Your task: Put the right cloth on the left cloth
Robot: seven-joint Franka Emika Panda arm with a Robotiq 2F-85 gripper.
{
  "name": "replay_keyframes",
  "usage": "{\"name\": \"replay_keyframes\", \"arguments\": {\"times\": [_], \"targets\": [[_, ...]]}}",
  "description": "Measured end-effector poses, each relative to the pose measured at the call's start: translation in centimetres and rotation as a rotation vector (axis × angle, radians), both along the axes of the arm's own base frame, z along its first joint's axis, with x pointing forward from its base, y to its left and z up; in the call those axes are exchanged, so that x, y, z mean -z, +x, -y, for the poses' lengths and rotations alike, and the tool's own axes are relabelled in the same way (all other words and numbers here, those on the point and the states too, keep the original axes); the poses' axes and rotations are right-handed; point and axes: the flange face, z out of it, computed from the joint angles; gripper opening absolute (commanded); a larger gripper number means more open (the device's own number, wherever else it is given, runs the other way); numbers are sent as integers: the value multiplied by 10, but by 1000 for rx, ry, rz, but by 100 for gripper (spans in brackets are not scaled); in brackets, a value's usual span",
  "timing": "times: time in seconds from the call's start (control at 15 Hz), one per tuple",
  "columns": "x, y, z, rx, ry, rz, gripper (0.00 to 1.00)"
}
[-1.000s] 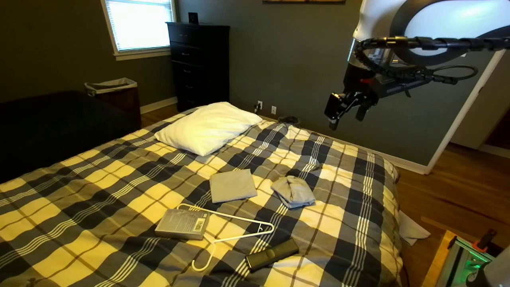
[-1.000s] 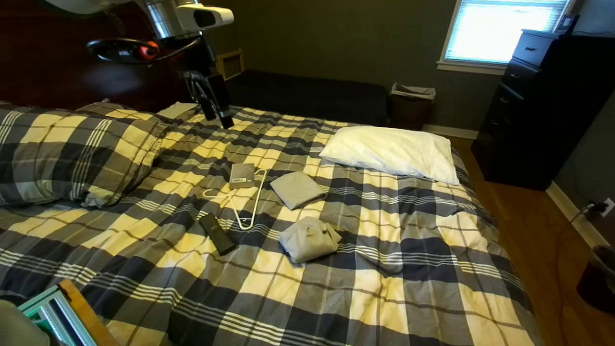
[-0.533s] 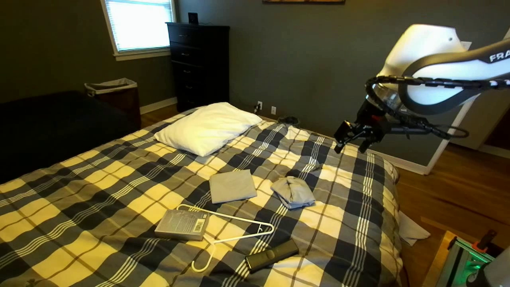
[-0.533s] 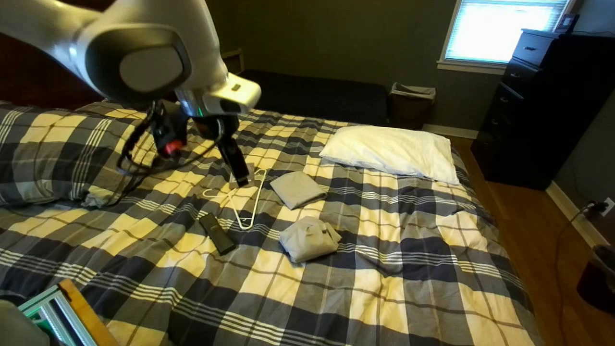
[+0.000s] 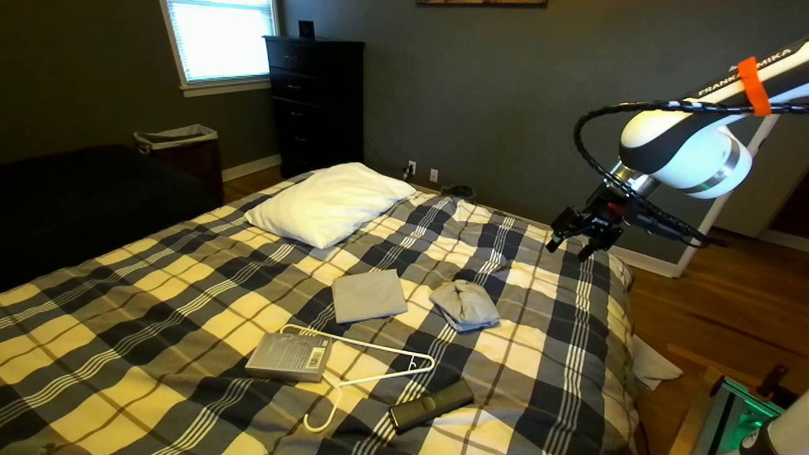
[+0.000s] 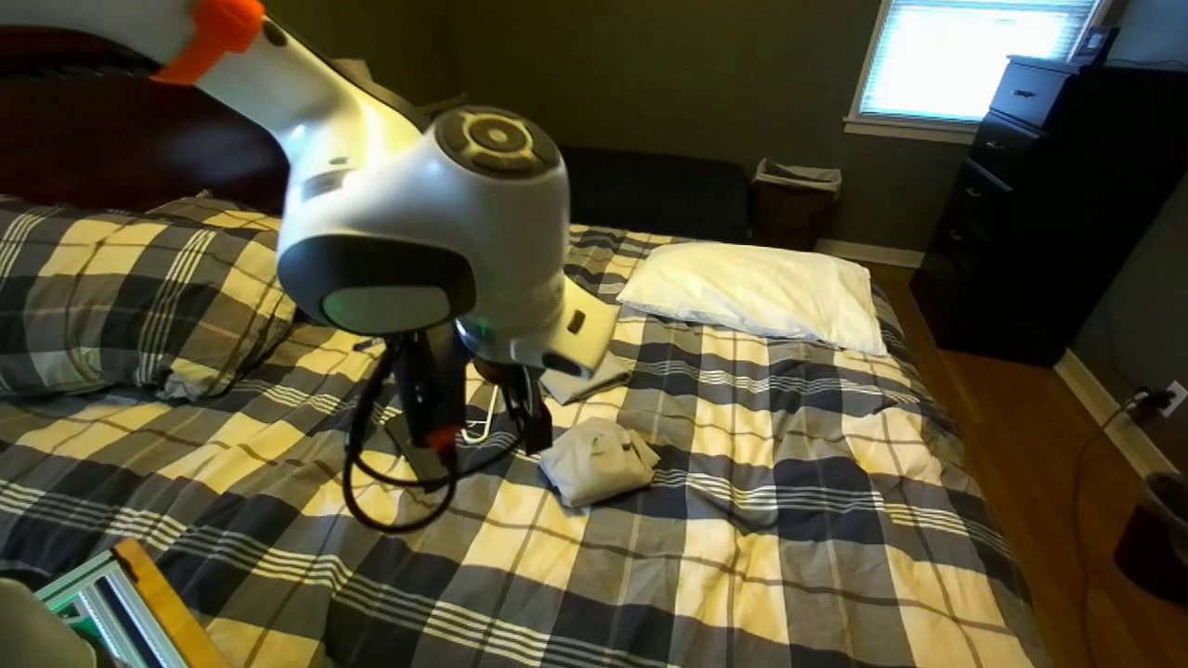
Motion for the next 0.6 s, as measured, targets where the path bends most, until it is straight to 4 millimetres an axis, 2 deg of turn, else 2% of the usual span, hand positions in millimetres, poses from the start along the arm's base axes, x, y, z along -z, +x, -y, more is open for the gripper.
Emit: {"name": "replay_keyframes", "arguments": {"times": [0.13, 0.33, 0.6], "targets": [[12, -1, 29, 6, 112, -10, 100], [18, 16, 62, 12, 241, 5, 100], [27, 30, 69, 9, 248, -14, 100]]}}
